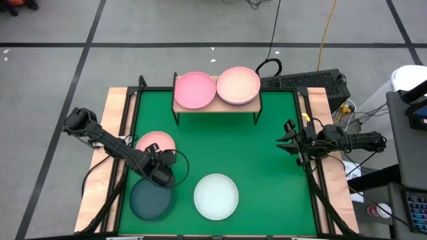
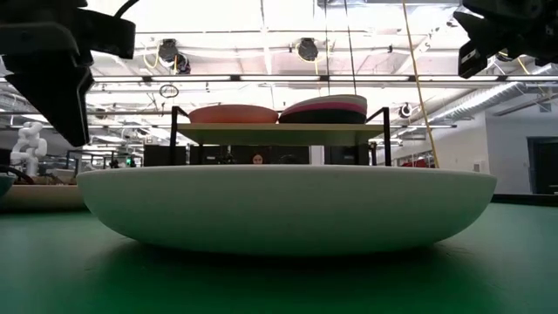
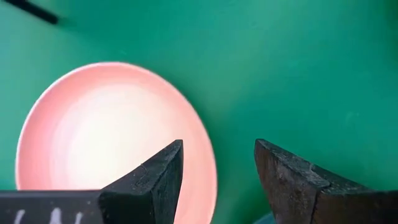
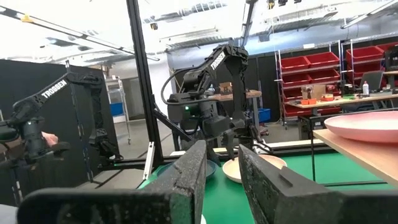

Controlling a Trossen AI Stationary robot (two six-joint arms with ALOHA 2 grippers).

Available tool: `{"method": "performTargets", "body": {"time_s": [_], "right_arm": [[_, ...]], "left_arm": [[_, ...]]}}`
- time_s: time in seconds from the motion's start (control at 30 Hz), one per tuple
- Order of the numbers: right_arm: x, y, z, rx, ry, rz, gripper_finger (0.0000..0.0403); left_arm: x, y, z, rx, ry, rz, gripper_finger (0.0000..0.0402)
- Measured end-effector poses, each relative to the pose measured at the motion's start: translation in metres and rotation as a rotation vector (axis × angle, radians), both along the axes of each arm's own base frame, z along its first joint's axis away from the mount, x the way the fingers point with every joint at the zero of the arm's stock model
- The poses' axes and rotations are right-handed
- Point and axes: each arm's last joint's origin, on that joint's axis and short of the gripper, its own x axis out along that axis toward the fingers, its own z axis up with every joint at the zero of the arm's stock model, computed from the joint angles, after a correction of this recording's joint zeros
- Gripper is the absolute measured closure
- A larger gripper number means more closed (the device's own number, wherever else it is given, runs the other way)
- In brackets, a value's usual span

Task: Place and stack plates onto a shelf
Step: Stack the light orange plate on top of light pink plate on the shelf

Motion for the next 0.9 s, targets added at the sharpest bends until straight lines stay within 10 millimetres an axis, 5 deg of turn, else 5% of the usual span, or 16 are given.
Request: {"method": "performTargets", "body": {"time_s": [0.23,0.9], "right_arm": [[0.0,0.0,0.0,0.0,0.0,0.0,0.0323],[0.0,0.0,0.001,0.026,-0.01,0.006,0.0323]], "left_arm": [[0.002,-0.002,-0.004,-0.049,0.021,0.013,0.0197],[-0.012,0.022,-0.067,-0.051,0.152,0.112,0.0209]]}}
